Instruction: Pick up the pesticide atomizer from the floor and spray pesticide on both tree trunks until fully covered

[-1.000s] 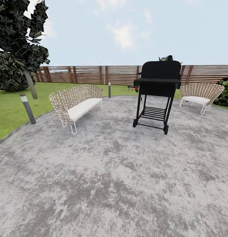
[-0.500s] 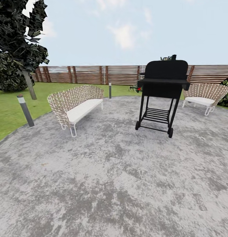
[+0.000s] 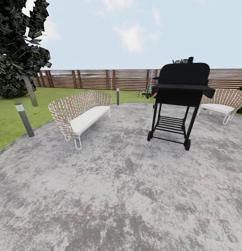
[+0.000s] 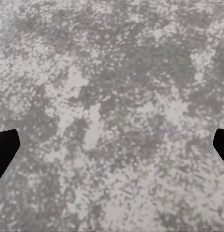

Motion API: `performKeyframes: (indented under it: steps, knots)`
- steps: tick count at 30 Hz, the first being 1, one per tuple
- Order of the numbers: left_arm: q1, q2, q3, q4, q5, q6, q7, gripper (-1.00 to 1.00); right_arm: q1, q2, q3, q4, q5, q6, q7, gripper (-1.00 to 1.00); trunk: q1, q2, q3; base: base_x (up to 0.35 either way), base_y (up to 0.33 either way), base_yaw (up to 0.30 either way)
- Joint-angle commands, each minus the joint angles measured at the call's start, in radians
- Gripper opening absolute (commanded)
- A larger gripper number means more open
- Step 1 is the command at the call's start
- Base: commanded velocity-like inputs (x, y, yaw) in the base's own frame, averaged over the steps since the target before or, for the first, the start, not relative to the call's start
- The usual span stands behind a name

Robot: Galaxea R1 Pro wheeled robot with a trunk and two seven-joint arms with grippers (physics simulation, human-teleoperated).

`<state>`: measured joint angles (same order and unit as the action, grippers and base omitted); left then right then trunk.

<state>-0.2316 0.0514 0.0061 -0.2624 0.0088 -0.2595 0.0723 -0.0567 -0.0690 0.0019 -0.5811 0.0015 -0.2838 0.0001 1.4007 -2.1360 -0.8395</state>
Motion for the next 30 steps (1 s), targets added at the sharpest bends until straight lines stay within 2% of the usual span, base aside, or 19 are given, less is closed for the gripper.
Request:
performKeyframes:
  steps: [1,30]
  knots:
    - [0.000,0.000,0.000,0.000,0.000,0.000,0.000,1.00,0.000,0.000,0.000,-0.001,-0.001,0.000,-0.001,1.00,0.000,0.000,0.000,0.331,0.125,0.000]
    - [0.000,0.001,0.000,0.000,0.000,-0.001,0.000,1.00,0.000,0.000,0.000,0.000,0.000,0.000,-0.003,1.00,0.000,0.000,0.000,0.331,0.106,0.000]
